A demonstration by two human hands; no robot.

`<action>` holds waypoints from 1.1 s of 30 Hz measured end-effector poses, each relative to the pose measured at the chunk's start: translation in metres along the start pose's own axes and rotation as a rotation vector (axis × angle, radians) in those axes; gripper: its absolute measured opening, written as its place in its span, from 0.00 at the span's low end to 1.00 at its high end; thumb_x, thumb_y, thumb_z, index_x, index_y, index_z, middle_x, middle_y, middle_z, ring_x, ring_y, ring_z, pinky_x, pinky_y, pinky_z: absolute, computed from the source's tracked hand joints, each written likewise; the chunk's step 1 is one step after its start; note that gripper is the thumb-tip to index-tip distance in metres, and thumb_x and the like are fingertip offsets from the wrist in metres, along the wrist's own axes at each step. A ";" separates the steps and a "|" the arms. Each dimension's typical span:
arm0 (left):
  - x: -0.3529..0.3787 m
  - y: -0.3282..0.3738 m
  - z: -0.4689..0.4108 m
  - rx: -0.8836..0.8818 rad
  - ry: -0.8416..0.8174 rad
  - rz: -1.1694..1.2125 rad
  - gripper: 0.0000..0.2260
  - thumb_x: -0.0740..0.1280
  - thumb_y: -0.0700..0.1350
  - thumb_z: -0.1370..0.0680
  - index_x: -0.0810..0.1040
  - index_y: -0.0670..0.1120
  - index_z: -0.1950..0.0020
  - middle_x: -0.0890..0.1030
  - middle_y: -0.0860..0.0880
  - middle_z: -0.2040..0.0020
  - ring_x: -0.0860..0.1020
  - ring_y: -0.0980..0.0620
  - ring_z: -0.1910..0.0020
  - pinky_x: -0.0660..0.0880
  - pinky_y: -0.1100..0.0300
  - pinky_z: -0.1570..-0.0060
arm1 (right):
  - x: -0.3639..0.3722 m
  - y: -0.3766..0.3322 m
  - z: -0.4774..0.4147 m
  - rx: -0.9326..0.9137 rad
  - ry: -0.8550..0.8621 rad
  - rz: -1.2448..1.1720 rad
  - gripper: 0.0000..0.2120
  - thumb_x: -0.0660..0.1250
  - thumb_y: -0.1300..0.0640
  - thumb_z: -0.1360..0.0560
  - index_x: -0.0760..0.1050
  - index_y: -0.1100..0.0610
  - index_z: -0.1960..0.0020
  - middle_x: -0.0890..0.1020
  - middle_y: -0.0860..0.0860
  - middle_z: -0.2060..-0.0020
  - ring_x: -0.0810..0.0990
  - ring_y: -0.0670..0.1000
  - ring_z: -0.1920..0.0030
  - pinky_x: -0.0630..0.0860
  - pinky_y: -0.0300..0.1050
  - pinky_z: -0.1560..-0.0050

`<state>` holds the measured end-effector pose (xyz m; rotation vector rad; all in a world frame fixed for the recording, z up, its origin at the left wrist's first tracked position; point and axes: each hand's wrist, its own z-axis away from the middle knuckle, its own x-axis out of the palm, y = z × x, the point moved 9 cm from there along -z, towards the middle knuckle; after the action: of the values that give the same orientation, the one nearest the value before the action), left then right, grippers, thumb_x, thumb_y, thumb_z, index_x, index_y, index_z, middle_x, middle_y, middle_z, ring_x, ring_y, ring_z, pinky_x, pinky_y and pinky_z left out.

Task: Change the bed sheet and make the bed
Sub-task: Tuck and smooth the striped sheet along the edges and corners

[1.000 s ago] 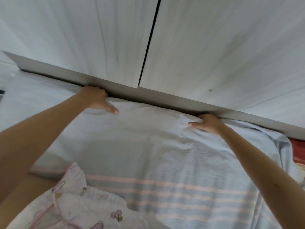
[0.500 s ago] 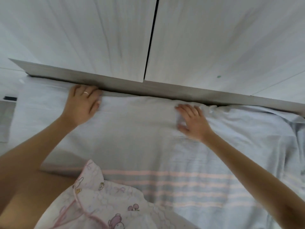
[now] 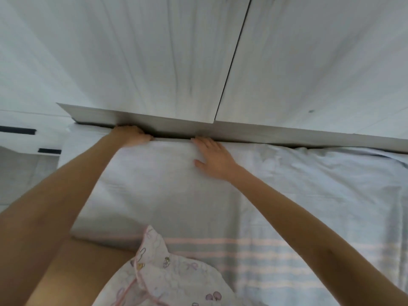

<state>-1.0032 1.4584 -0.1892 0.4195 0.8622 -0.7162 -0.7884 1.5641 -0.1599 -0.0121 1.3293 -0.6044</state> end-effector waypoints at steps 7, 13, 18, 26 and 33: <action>-0.006 -0.014 -0.005 -0.042 -0.023 0.154 0.17 0.61 0.56 0.21 0.79 0.44 0.55 0.81 0.43 0.48 0.77 0.45 0.52 0.72 0.55 0.50 | 0.004 -0.041 -0.061 0.098 -0.197 -0.260 0.26 0.58 0.41 0.21 0.68 0.57 0.30 0.72 0.54 0.33 0.71 0.55 0.34 0.67 0.47 0.37; 0.001 -0.031 -0.011 -0.139 0.016 0.198 0.22 0.61 0.59 0.22 0.77 0.44 0.39 0.79 0.43 0.40 0.75 0.42 0.40 0.70 0.52 0.41 | 0.005 -0.058 -0.095 0.150 -0.189 -0.359 0.19 0.53 0.51 0.17 0.77 0.62 0.42 0.78 0.59 0.42 0.76 0.57 0.43 0.71 0.46 0.44; -0.010 -0.021 -0.004 -0.088 0.012 0.161 0.20 0.60 0.57 0.21 0.77 0.43 0.42 0.79 0.45 0.52 0.76 0.45 0.50 0.71 0.54 0.47 | 0.021 -0.068 -0.095 0.170 -0.334 -0.331 0.28 0.55 0.35 0.23 0.77 0.59 0.45 0.80 0.54 0.47 0.77 0.52 0.49 0.72 0.45 0.48; -0.028 -0.124 0.027 -0.227 0.244 -0.048 0.31 0.46 0.68 0.23 0.79 0.49 0.44 0.79 0.45 0.41 0.73 0.44 0.37 0.58 0.48 0.34 | 0.025 -0.097 -0.093 -0.059 -0.287 0.029 0.47 0.73 0.41 0.32 0.51 0.55 0.23 0.62 0.54 0.27 0.64 0.57 0.29 0.64 0.52 0.33; -0.019 -0.147 0.012 -0.223 0.228 0.312 0.26 0.55 0.65 0.23 0.78 0.44 0.57 0.79 0.44 0.54 0.77 0.42 0.47 0.70 0.54 0.52 | 0.032 -0.123 -0.100 -0.198 -0.294 0.189 0.54 0.77 0.51 0.34 0.42 0.46 0.22 0.58 0.56 0.26 0.59 0.57 0.27 0.61 0.53 0.31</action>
<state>-1.1109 1.3570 -0.1744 0.4286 1.0509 -0.2836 -0.9255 1.4792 -0.1727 -0.1308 1.0850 -0.2956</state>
